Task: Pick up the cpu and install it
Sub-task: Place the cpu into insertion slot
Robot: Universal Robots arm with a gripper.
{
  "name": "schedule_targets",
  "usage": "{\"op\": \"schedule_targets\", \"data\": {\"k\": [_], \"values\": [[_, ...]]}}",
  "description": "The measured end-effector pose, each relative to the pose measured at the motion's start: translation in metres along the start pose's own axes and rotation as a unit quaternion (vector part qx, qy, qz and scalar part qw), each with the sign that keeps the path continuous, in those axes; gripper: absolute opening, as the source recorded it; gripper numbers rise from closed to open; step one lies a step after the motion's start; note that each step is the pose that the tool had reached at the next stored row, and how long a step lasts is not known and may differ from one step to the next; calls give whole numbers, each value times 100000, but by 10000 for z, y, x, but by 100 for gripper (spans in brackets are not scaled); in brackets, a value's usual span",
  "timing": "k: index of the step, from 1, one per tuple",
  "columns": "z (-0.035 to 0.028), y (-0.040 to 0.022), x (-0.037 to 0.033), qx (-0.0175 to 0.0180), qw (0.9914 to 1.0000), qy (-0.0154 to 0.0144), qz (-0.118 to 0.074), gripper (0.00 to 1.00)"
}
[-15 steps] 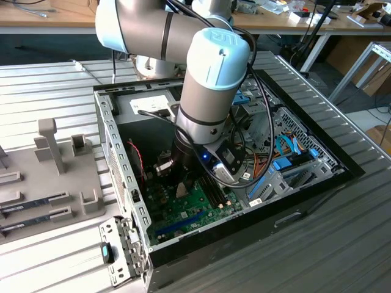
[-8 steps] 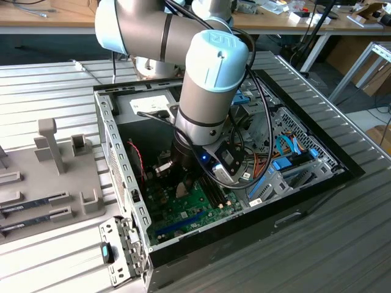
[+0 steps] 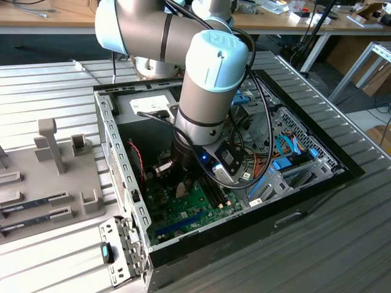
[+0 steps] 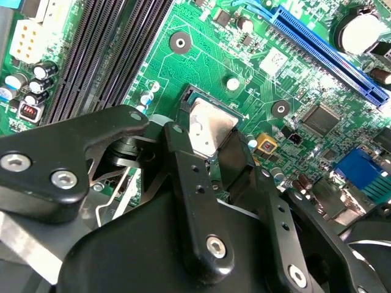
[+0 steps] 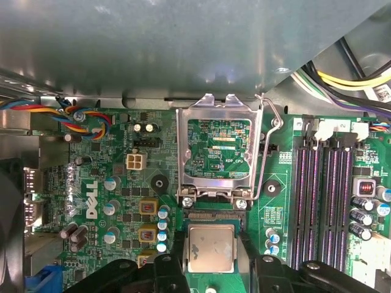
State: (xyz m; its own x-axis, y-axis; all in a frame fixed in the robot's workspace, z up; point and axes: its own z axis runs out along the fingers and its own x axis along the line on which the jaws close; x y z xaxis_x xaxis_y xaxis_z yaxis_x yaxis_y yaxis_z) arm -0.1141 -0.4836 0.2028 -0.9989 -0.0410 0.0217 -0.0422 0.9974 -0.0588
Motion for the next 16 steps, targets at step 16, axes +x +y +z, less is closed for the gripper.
{"op": "schedule_targets", "data": {"k": [16], "values": [[-60, -3, 1, 30, 100000, -14, 19, 40]]}}
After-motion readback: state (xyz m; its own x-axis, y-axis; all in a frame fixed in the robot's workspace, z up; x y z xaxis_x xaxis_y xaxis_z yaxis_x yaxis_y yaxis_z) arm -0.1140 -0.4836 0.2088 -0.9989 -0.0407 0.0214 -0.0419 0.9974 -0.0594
